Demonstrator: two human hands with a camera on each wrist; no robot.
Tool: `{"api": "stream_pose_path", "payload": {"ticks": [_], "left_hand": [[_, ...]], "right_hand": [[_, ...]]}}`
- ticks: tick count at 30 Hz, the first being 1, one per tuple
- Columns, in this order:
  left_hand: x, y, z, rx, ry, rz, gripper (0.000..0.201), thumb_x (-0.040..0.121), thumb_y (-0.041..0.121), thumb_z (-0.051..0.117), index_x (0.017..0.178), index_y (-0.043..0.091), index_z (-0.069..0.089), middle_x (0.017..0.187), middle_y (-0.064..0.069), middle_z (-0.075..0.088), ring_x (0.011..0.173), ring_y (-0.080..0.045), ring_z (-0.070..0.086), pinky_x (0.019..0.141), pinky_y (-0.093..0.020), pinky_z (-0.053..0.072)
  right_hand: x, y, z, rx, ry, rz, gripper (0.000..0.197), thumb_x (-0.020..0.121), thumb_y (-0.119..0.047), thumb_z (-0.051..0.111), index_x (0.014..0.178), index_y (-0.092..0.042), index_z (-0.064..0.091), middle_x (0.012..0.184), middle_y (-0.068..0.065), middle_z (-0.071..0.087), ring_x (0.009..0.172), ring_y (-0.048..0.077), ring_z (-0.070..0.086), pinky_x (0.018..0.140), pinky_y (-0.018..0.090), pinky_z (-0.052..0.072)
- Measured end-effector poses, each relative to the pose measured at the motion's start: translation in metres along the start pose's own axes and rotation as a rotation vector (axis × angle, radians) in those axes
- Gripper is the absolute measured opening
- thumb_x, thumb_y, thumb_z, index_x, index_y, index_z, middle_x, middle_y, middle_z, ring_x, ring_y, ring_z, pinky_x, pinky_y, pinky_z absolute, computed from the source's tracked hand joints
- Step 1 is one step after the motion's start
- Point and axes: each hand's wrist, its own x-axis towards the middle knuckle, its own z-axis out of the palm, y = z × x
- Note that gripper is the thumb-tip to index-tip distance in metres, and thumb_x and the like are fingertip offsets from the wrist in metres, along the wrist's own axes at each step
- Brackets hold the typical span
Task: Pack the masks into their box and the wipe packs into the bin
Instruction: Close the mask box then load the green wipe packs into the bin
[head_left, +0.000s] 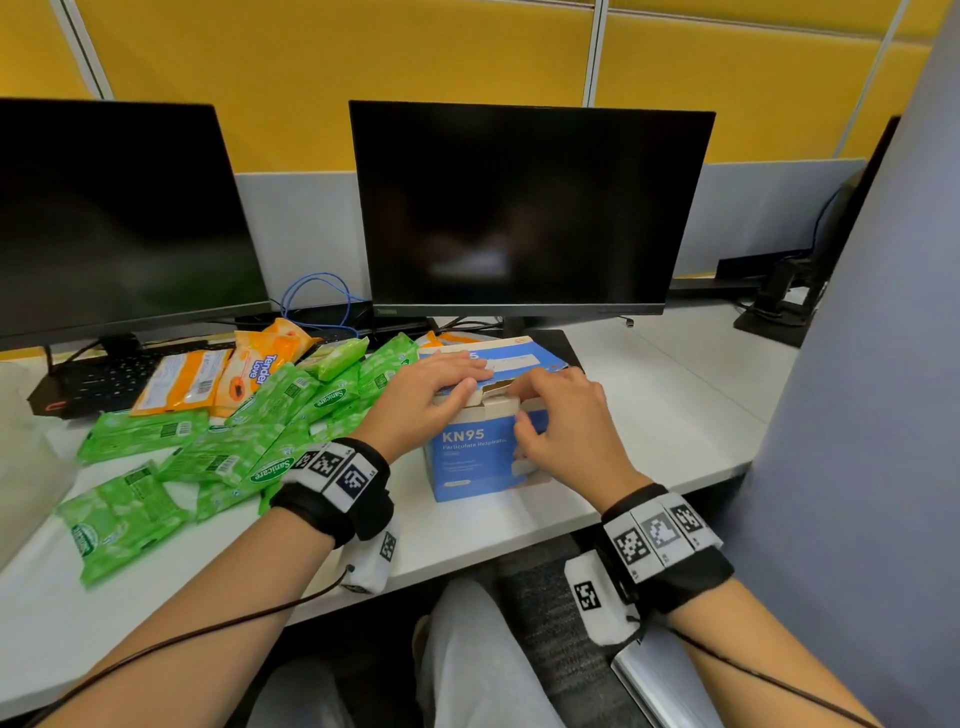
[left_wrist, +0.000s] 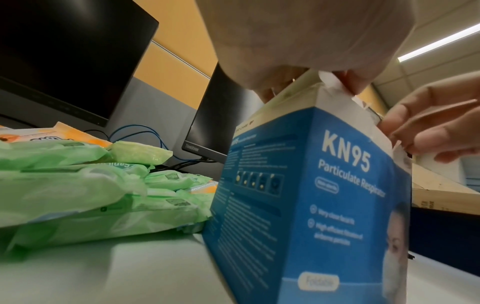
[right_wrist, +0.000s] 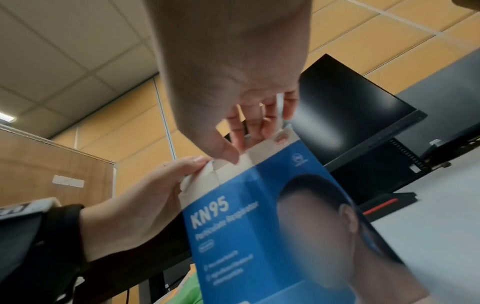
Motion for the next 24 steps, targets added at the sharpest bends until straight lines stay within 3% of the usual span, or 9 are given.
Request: {"api": "stream_pose_path", "payload": {"ticks": [5, 8, 11, 15, 17, 20, 24], "left_hand": [[0.002, 0.002, 0.003, 0.029, -0.042, -0.017, 0.038, 0.092, 0.032, 0.043, 0.12, 0.022, 0.066, 0.124, 0.009, 0.064, 0.122, 0.0, 0.046, 0.106, -0.019, 0.029], [0.002, -0.001, 0.003, 0.002, -0.052, -0.023, 0.037, 0.091, 0.031, 0.044, 0.119, 0.023, 0.067, 0.123, 0.009, 0.065, 0.121, 0.0, 0.048, 0.108, -0.023, 0.033], [0.002, -0.001, 0.004, 0.015, -0.07, -0.017, 0.038, 0.09, 0.027, 0.044, 0.119, 0.023, 0.067, 0.124, 0.009, 0.064, 0.12, -0.001, 0.048, 0.108, -0.023, 0.032], [0.001, 0.003, 0.005, 0.03, -0.075, -0.006, 0.038, 0.086, 0.019, 0.043, 0.112, 0.02, 0.071, 0.122, 0.006, 0.066, 0.117, -0.007, 0.056, 0.104, -0.024, 0.039], [0.003, 0.006, 0.003, 0.044, -0.089, -0.026, 0.037, 0.085, 0.019, 0.042, 0.109, 0.02, 0.071, 0.122, 0.006, 0.065, 0.116, -0.009, 0.057, 0.101, -0.025, 0.042], [0.013, 0.016, 0.0, 0.084, -0.095, -0.023, 0.029, 0.093, 0.019, 0.044, 0.11, 0.021, 0.068, 0.124, 0.007, 0.064, 0.117, -0.008, 0.055, 0.098, -0.02, 0.04], [0.022, 0.025, -0.001, 0.115, -0.183, -0.06, 0.031, 0.1, 0.025, 0.042, 0.126, 0.028, 0.059, 0.132, 0.012, 0.057, 0.123, -0.004, 0.048, 0.094, -0.016, 0.037]], "right_hand": [[0.001, 0.0, 0.004, 0.041, -0.024, 0.054, 0.021, 0.088, -0.021, 0.057, 0.107, -0.027, 0.05, 0.11, -0.007, 0.059, 0.107, 0.012, 0.045, 0.089, 0.027, 0.033], [-0.001, 0.004, -0.001, 0.31, 0.008, 0.071, 0.023, 0.086, -0.013, 0.063, 0.105, -0.025, 0.058, 0.1, -0.01, 0.062, 0.093, 0.004, 0.05, 0.079, 0.011, 0.04], [-0.001, 0.006, -0.01, 0.47, 0.003, 0.089, 0.02, 0.087, -0.008, 0.061, 0.102, -0.021, 0.061, 0.088, -0.011, 0.064, 0.082, -0.001, 0.056, 0.069, 0.004, 0.041], [0.011, 0.021, -0.024, 0.478, 0.184, 0.165, 0.024, 0.088, 0.002, 0.05, 0.099, -0.013, 0.065, 0.099, -0.003, 0.068, 0.085, 0.007, 0.059, 0.064, 0.004, 0.04], [0.016, 0.032, -0.03, 0.402, 0.109, 0.242, 0.023, 0.089, -0.001, 0.053, 0.105, -0.014, 0.063, 0.103, -0.001, 0.064, 0.087, 0.012, 0.057, 0.062, 0.006, 0.04], [0.018, 0.043, -0.03, 0.407, -0.048, 0.294, 0.023, 0.091, -0.013, 0.06, 0.113, -0.02, 0.06, 0.097, -0.005, 0.061, 0.088, 0.013, 0.058, 0.06, 0.009, 0.042], [0.021, 0.043, -0.02, 0.592, 0.021, 0.295, 0.026, 0.089, -0.015, 0.065, 0.114, -0.018, 0.06, 0.094, -0.011, 0.061, 0.084, 0.005, 0.057, 0.062, 0.009, 0.045]]}}
